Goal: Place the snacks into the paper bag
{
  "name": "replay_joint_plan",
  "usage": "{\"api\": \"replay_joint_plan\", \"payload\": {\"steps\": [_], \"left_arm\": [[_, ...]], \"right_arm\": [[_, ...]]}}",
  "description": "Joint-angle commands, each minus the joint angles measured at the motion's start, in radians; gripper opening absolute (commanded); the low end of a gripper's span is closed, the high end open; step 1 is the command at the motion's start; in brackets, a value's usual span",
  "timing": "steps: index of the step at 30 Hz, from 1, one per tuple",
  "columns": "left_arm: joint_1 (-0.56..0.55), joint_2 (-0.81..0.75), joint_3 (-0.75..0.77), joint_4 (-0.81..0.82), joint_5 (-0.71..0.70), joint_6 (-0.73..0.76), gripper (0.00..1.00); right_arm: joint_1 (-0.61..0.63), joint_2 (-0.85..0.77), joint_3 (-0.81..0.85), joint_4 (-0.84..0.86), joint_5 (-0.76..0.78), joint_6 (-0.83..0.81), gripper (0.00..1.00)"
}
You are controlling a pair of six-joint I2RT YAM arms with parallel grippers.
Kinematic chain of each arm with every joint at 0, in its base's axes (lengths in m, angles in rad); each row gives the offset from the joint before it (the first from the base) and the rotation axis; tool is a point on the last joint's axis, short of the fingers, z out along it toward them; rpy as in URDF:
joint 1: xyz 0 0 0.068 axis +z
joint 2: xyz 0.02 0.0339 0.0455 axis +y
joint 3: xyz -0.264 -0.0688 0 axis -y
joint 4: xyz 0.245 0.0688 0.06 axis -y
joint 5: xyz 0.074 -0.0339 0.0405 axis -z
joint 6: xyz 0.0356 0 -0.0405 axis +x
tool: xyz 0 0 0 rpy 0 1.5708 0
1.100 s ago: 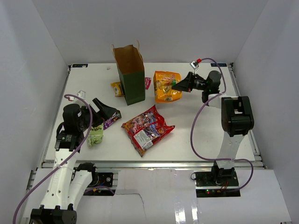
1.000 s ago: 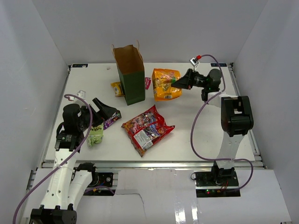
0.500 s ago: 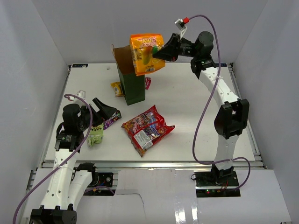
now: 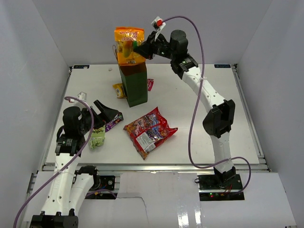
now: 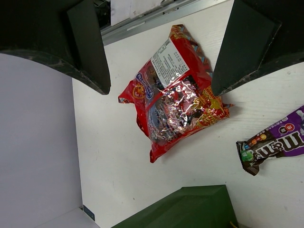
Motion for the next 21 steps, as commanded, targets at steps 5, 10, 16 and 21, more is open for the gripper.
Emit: {"api": "replay_joint_plan", "payload": {"steps": [5, 10, 16, 21], "left_arm": [[0.001, -0.016, 0.023, 0.000, 0.003, 0.018, 0.98], [0.001, -0.014, 0.023, 0.000, 0.003, 0.022, 0.98], [0.002, -0.019, 0.020, -0.002, -0.003, 0.023, 0.98], [0.001, -0.005, 0.021, -0.002, -0.006, 0.026, 0.98]], "right_arm": [[0.051, -0.005, -0.011, 0.030, 0.290, -0.200, 0.08], [0.086, -0.017, -0.040, 0.020, 0.324, -0.246, 0.33], [0.094, -0.026, -0.058, 0.014, 0.335, -0.245, 0.41], [0.095, -0.051, -0.078, 0.011, 0.317, -0.288, 0.45]]}}
